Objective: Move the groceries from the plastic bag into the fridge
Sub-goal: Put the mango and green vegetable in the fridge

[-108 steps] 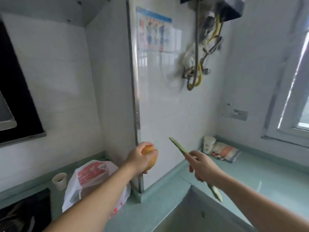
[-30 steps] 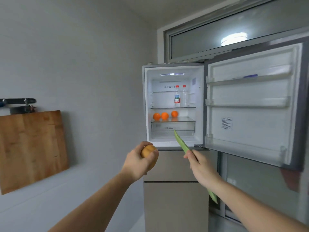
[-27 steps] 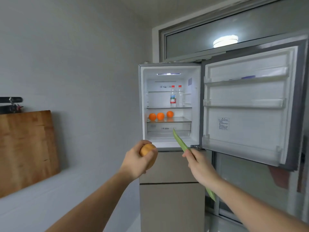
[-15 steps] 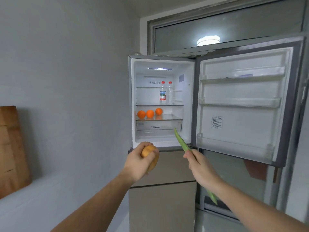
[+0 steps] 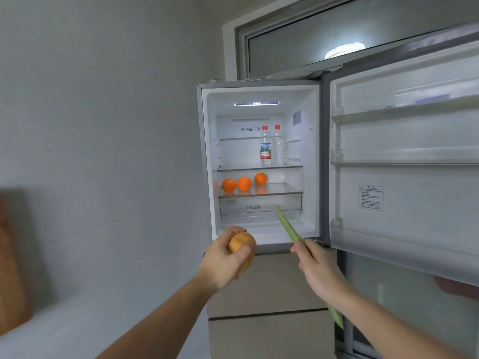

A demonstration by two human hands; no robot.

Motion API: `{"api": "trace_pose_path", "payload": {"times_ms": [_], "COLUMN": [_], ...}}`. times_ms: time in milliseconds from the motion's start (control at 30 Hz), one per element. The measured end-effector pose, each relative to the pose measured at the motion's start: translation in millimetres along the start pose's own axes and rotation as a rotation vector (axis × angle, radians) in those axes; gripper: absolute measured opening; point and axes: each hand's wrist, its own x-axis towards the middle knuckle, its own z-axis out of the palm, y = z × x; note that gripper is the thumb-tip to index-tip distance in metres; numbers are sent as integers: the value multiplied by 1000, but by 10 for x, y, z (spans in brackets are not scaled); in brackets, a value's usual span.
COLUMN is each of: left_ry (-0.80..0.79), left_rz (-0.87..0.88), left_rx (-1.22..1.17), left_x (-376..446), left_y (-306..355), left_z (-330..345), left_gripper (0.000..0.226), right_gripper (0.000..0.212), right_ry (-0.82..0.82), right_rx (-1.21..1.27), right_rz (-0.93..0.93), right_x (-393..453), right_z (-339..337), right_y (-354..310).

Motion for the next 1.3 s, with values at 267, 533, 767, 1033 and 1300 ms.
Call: {"api": "trace_pose_path", "payload": {"times_ms": [267, 533, 767, 1033, 1300], "left_ry": [27, 47, 1, -23, -75], "left_rz": [-3, 35, 108, 173, 207], "left_rx": [85, 84, -30, -99, -83], "left_x": [723, 1537, 2397, 3148, 3795], "left_y": [-116, -426, -619, -737, -674], "left_z": [291, 266, -54, -342, -512], "left_gripper": [28, 30, 22, 20, 49], "right_gripper": [32, 29, 31, 27, 29], "right_ry": [-23, -53, -18, 15, 35], "right_rx": [45, -11, -74, -79, 24], "right_rz": [-5, -9, -25, -18, -13], "right_x": [796, 1493, 2276, 2988, 3734], "right_z": [-39, 191, 561, 1034, 1249], "right_y": [377, 555, 411, 337, 202]}}
